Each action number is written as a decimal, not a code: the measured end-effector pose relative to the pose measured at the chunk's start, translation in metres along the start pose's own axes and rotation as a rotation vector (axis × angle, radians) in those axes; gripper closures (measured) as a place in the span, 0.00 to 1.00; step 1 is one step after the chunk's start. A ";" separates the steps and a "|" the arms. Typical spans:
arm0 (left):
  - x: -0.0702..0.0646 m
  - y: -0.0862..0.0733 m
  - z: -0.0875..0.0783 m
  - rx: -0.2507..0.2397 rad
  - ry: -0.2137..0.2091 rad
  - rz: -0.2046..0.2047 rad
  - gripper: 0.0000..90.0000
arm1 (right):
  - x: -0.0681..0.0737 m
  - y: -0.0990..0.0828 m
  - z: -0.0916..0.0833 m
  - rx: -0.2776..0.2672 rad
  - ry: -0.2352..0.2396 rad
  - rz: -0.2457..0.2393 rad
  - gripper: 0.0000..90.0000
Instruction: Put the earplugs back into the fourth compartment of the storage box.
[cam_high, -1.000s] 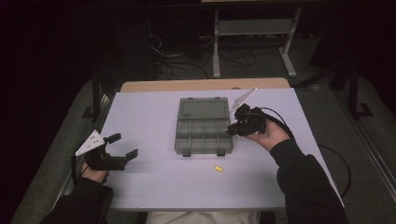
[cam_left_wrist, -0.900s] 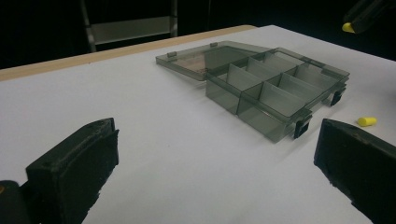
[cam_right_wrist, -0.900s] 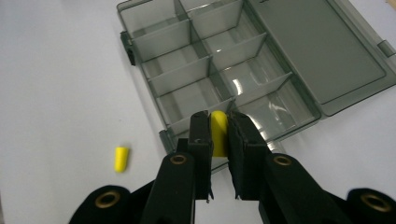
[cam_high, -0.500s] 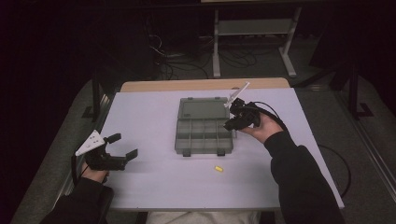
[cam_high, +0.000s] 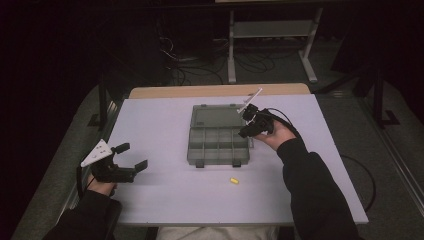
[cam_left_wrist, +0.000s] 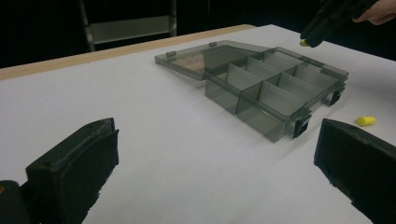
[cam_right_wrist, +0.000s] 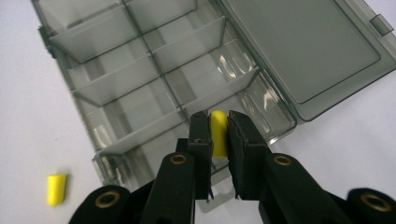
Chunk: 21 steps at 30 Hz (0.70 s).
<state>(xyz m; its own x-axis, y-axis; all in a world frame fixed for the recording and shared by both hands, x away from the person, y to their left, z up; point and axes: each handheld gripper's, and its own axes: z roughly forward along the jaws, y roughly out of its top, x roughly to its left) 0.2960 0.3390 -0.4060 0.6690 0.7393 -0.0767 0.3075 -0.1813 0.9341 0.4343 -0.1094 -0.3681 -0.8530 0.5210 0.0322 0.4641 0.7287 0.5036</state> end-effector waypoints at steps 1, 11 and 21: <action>0.000 0.000 0.000 0.001 0.000 0.001 0.00 | -0.001 0.000 0.002 -0.002 0.003 0.005 0.87; 0.000 0.000 0.000 0.000 0.000 0.001 0.00 | -0.002 0.005 0.019 0.016 -0.013 0.003 0.87; 0.000 0.000 0.000 0.005 -0.001 0.004 0.00 | -0.002 0.006 0.032 0.019 -0.048 0.018 0.79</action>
<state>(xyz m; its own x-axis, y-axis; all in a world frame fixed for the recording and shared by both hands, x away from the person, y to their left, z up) 0.2964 0.3391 -0.4061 0.6708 0.7381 -0.0731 0.3083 -0.1877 0.9326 0.4462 -0.0912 -0.3929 -0.8320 0.5548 -0.0007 0.4844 0.7271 0.4866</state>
